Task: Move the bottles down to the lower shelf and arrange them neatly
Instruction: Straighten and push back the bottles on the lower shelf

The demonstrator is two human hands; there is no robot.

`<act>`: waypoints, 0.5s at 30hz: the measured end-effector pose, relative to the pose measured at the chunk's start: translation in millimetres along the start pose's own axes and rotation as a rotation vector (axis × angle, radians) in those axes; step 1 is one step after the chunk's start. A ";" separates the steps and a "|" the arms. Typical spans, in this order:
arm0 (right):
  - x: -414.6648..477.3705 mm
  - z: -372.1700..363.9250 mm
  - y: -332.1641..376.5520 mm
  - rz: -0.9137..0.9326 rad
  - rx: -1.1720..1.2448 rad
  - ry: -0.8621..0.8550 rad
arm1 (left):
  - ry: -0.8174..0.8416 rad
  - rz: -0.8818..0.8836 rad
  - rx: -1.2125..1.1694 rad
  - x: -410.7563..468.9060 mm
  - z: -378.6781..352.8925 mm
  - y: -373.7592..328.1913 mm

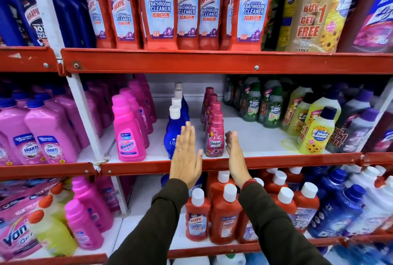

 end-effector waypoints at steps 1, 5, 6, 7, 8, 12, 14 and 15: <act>-1.5 -2.3 0.9 -0.003 0.000 0.028 | 0.051 0.001 -0.117 0.1 -4.1 -11.2; -2.6 -5.6 6.2 -0.018 -0.014 0.088 | 0.222 0.199 -0.497 2.9 -20.5 -34.9; -2.3 -5.5 6.0 -0.031 -0.014 0.097 | 0.263 0.280 -0.581 4.4 -24.6 -37.1; -2.4 -4.9 5.3 -0.046 -0.014 0.104 | 0.296 0.364 -0.660 6.1 -28.3 -38.3; -2.7 -4.2 5.1 -0.057 -0.016 0.106 | 0.327 0.441 -0.728 7.7 -31.6 -38.9; -1.5 -2.3 3.0 -0.070 -0.042 0.114 | 0.390 0.523 -0.765 10.6 -37.7 -41.7; -0.7 -1.4 2.5 -0.068 -0.049 0.113 | 0.391 0.516 -0.753 10.3 -39.1 -42.0; -1.0 -1.2 2.8 -0.071 -0.049 0.108 | 0.395 0.512 -0.749 10.2 -39.8 -41.9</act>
Point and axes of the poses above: each hand's wrist, its own x-axis towards the middle knuckle, its own z-axis out of the back of the hand, y = z × x, the point moved 8 cm from there along x, towards the middle knuckle, and after that the axes turned 4 degrees about x, right-handed, at the moved point
